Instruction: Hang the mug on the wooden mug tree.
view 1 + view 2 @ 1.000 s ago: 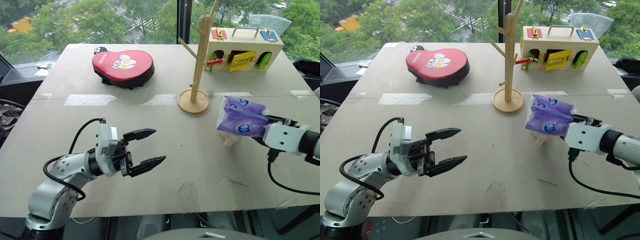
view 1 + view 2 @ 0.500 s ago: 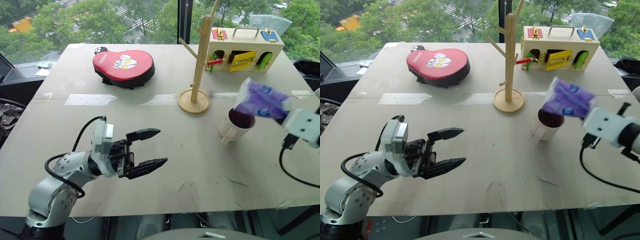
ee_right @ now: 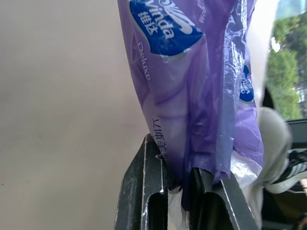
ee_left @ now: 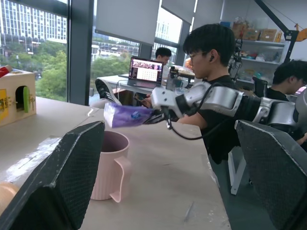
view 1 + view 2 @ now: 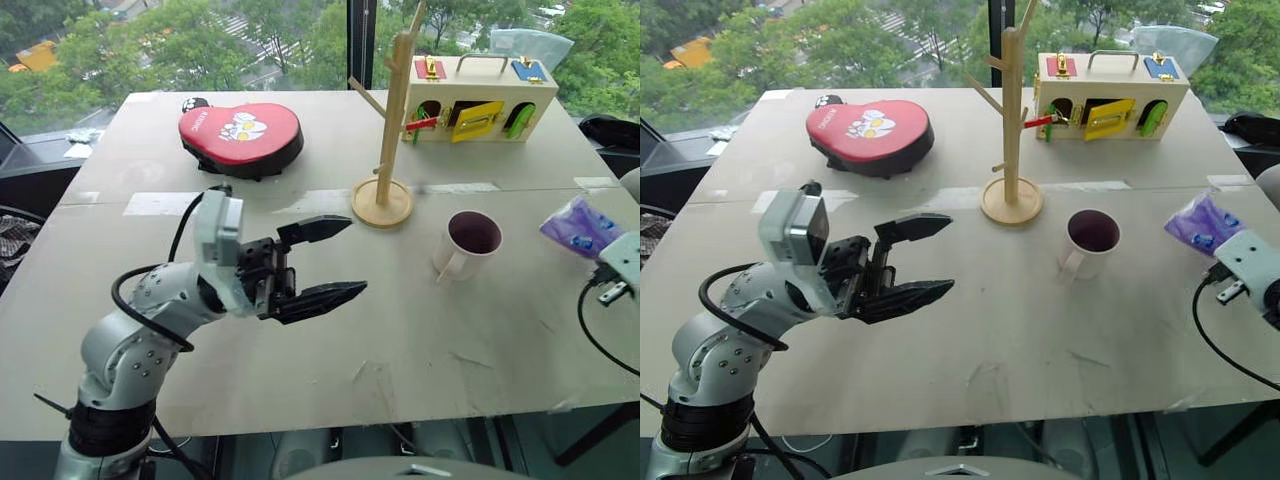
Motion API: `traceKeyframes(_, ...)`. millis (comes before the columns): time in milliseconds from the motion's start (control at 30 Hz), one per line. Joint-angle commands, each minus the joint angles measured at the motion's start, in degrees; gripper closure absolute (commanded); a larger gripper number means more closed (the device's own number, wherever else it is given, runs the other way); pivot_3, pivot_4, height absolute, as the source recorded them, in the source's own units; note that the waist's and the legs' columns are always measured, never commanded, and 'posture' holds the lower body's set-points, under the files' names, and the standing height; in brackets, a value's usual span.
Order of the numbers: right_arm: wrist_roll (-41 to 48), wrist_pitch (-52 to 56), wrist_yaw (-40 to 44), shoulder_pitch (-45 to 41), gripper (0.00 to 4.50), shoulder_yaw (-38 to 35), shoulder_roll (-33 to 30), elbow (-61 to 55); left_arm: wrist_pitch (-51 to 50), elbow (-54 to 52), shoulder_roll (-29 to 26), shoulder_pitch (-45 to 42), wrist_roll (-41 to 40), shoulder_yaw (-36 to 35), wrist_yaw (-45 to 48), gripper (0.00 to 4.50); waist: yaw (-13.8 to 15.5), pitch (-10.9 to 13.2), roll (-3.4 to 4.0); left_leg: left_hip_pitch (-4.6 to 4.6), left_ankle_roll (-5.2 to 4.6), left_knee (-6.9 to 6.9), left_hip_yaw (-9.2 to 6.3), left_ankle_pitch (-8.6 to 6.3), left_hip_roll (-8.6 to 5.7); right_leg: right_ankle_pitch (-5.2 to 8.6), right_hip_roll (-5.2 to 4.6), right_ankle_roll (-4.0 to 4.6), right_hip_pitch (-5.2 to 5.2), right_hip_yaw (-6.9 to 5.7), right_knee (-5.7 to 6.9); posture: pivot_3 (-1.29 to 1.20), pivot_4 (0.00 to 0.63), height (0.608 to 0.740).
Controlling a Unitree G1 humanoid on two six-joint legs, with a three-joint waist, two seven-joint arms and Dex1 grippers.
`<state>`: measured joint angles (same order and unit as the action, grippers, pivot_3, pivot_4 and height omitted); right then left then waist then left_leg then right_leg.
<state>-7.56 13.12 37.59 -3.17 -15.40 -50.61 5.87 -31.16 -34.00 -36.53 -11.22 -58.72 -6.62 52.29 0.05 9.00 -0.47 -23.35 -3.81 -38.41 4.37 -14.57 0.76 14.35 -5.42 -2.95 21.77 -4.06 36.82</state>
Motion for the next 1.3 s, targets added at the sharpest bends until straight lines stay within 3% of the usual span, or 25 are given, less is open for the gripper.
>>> traceKeyframes(33,-1.5,-7.5,0.4,-7.7,3.48,5.2,-0.7,10.8,-0.2,-1.4,0.2,-1.6,-0.3,0.9,0.1,0.0,-0.4,0.0,0.02,0.03,0.0,0.0,0.03,0.0,0.02,0.0,0.03,0.0,-0.02,0.03,0.0,0.0,0.15,0.731)
traceKeyframes(133,-0.7,-10.6,1.2,-8.2,1.96,4.6,-3.3,11.1,-0.3,-1.2,0.0,-1.9,0.0,0.6,-0.3,0.0,0.0,0.0,0.05,-0.02,0.01,0.02,-0.05,0.0,0.03,0.01,0.02,0.01,0.0,0.09,0.0,0.0,0.15,0.731)
traceKeyframes(233,7.8,-4.3,8.4,-0.6,0.94,-3.6,-5.5,-2.7,0.4,-0.4,-0.5,-0.6,2.7,1.1,0.0,0.0,0.7,0.0,0.07,-0.11,0.02,0.03,-0.08,0.0,0.04,0.01,-0.02,0.0,0.02,0.1,-0.06,0.0,0.15,0.731)
traceKeyframes(367,20.0,14.0,13.3,9.0,0.94,-13.5,-4.0,-24.5,1.5,0.2,-0.2,2.2,6.0,1.5,-0.2,0.0,0.9,0.0,0.12,-0.23,0.03,0.03,-0.21,0.0,0.09,0.01,-0.01,-0.03,0.02,-0.04,-0.1,0.0,0.15,0.731)
traceKeyframes(467,28.5,29.5,6.5,11.9,0.94,-12.4,2.6,-43.0,3.4,1.0,-0.1,5.1,8.9,1.6,0.9,0.0,0.6,0.0,-0.04,-0.16,0.06,0.03,-0.28,-0.02,0.21,0.02,-0.04,-0.02,-0.02,-0.05,-0.09,0.0,0.15,0.731)
traceKeyframes(600,26.8,46.8,-11.9,8.2,0.94,-1.8,17.2,-53.9,5.6,2.4,-0.4,7.2,11.1,1.4,3.1,0.0,0.7,0.0,-0.05,-0.1,0.34,0.06,-0.29,-0.13,0.38,0.14,-0.09,0.21,0.03,-0.04,-0.09,0.0,0.15,0.731)
traceKeyframes(700,25.4,55.6,-20.4,6.4,0.94,2.8,26.3,-57.0,6.6,3.4,-0.7,7.6,11.9,0.8,4.5,0.0,0.9,-0.1,0.01,-0.16,0.42,0.06,-0.29,-0.15,0.37,0.12,-0.15,0.28,0.15,-0.04,-0.06,0.0,0.15,0.731)
traceKeyframes(867,29.5,68.1,-23.2,2.5,0.94,1.7,37.7,-60.7,7.2,4.8,-1.4,7.7,12.4,0.1,6.5,0.0,0.7,-0.1,-0.03,-0.5,0.12,0.06,-0.24,0.0,0.04,-0.02,-0.13,0.08,0.46,0.01,-0.04,0.0,0.15,0.731)
traceKeyframes(1100,27.1,75.8,-28.9,-2.6,0.94,3.0,45.9,-62.5,7.3,4.7,-2.0,9.1,12.2,-0.7,7.6,0.0,0.6,-0.1,0.01,-0.48,0.13,0.14,-0.23,0.0,0.08,-0.01,0.06,0.06,0.51,-0.11,-0.02,0.0,0.15,0.731)
traceKeyframes(1300,22.2,75.2,-36.0,-5.4,0.94,5.4,50.1,-61.9,7.3,4.3,-2.5,10.2,11.9,-1.6,8.2,0.0,0.6,-0.1,0.03,-0.45,0.14,0.14,-0.21,0.0,0.12,-0.01,0.09,0.08,0.56,-0.19,0.0,0.0,0.15,0.731)
